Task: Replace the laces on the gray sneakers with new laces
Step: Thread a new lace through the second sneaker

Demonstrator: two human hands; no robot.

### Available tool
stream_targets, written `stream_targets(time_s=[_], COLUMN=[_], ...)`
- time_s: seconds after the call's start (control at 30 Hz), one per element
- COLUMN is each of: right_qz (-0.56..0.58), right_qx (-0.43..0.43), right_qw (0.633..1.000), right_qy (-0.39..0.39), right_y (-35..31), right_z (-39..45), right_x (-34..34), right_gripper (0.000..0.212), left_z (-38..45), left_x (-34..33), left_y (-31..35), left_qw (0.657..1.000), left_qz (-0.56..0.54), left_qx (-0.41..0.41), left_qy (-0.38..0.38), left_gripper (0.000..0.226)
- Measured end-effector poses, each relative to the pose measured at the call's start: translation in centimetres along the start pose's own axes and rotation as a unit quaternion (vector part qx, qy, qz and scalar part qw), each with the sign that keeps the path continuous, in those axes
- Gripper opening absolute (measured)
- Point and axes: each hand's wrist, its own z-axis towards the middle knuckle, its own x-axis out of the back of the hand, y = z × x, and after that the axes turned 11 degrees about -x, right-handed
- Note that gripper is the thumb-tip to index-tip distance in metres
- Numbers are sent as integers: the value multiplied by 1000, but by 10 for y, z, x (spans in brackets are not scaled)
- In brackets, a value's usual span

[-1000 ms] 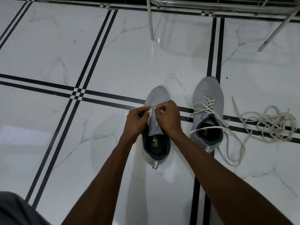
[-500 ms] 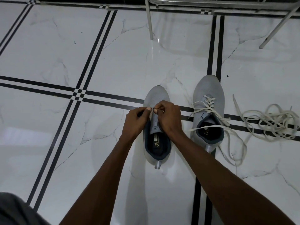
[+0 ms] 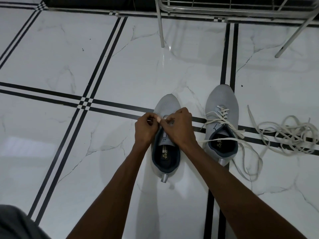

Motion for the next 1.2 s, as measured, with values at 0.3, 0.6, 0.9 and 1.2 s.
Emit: stream_targets(time_s=[0.3,0.6,0.9,1.2], right_qz=[-32,-79,-96,-106], right_qx=[-44,-35,-42,-47], right_qw=[999,996,995,993], right_qy=[-6,-17,-1,-31], right_y=[-4,-14,-7,-9], right_z=[2,-5,-4,-1], right_x=[8,7,5,3], right_gripper=[11,15,12,30], left_z=[-9,-22,-4,-11], left_x=[26,26,45,10], left_y=[-9,-11,-24,-10], left_qw=[973,985,970,954], left_qz=[-99,107,129,211], left_qx=[139,-127,8,-211], left_qy=[158,54,207,-21], left_gripper=[15,41,12,14])
